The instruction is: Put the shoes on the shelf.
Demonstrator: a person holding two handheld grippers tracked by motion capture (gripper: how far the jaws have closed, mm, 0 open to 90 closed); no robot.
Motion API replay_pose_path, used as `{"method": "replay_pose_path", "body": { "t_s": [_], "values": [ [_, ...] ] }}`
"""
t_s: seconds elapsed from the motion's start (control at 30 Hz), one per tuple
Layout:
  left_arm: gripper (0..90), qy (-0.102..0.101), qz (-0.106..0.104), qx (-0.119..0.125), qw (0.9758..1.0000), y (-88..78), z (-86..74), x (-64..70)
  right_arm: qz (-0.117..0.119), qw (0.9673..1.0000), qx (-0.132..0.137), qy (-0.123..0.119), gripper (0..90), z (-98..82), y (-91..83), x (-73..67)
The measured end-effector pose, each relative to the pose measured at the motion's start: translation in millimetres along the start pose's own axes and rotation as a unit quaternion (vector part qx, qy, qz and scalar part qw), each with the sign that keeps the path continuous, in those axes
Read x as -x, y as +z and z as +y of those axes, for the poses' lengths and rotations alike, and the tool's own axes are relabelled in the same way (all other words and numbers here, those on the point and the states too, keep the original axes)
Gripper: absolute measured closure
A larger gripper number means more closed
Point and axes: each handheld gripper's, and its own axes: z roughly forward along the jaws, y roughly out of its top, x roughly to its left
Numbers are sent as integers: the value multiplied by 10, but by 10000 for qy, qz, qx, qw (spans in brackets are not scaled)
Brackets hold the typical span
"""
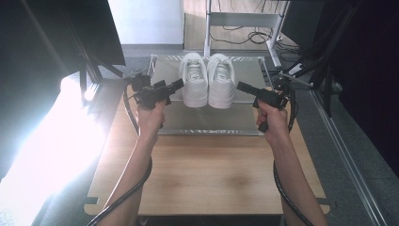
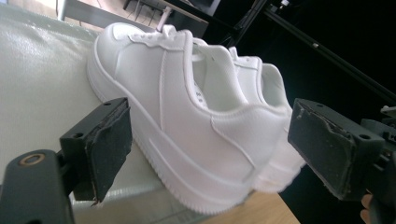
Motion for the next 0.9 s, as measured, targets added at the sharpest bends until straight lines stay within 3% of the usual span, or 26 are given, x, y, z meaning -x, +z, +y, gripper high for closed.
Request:
{"method": "replay_pose_path", "body": {
  "t_s": [0.27, 0.43, 0.63, 0.9],
  "values": [
    [101, 146, -123, -28, 9998, -179, -221, 7, 84, 9996, -189, -208, 190, -165, -147, -36],
    [83, 422, -113, -178, 9989, -277, -376, 6, 76, 9992, -264, -291, 178, -282, -229, -14],
    [58, 785, -101, -265, 9965, -389, -576, -16, -43, 9988, -321, -367, 162, -429, -352, 64],
    [50, 1012, -41, -424, 9940, -522, -816, -87, -228, 9975, -427, -511, 151, -625, -553, 220]
  ]
}}
